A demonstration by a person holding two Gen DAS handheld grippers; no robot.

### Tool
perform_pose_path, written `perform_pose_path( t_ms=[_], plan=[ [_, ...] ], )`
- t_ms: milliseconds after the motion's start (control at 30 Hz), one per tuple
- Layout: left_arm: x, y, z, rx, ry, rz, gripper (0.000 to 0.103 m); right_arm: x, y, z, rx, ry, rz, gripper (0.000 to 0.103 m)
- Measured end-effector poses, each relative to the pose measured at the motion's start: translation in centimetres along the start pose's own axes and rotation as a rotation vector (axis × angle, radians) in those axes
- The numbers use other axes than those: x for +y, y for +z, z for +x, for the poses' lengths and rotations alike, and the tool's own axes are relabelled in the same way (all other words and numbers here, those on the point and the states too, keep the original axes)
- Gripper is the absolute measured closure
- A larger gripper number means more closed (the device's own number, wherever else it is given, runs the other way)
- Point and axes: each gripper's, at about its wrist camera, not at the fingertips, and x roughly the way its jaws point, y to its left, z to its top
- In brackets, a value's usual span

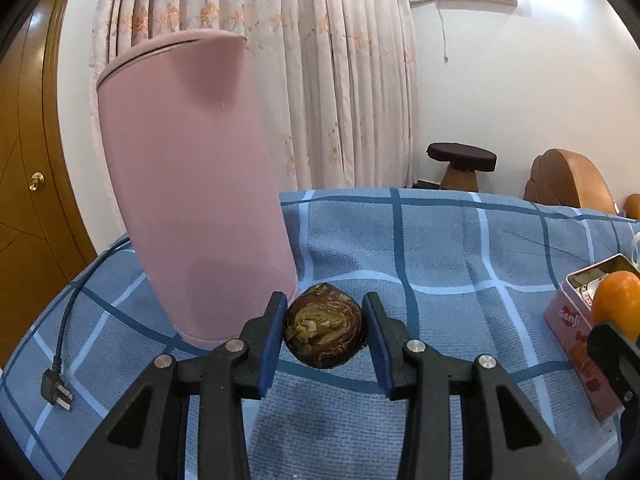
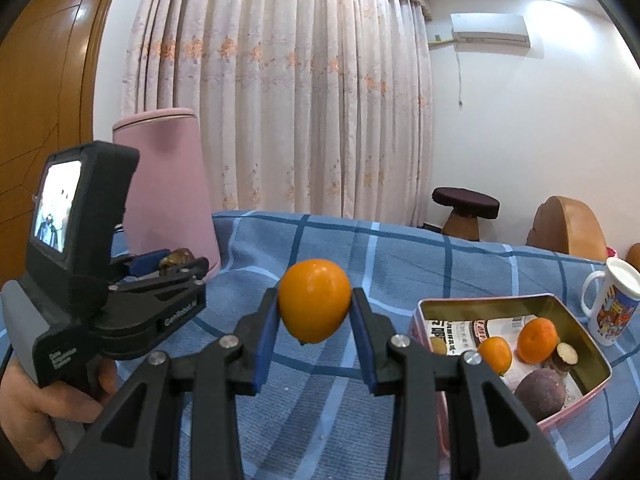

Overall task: Organize fruits
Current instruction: 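Grasp the dark passion fruit with the left gripper while the right holds the small orange, then carry the passion fruit and small orange over the pink tin with both grippers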

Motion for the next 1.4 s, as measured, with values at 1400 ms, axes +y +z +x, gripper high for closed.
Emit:
perform_pose_path(
  t_ms=[1400],
  plan=[
    [-2.5, -2.6, -6.3, -0.097, -0.012, -0.029, 0.062, -2.6, -1.1, -3.7, -0.021, -0.051, -0.007, 0.064]
  ],
)
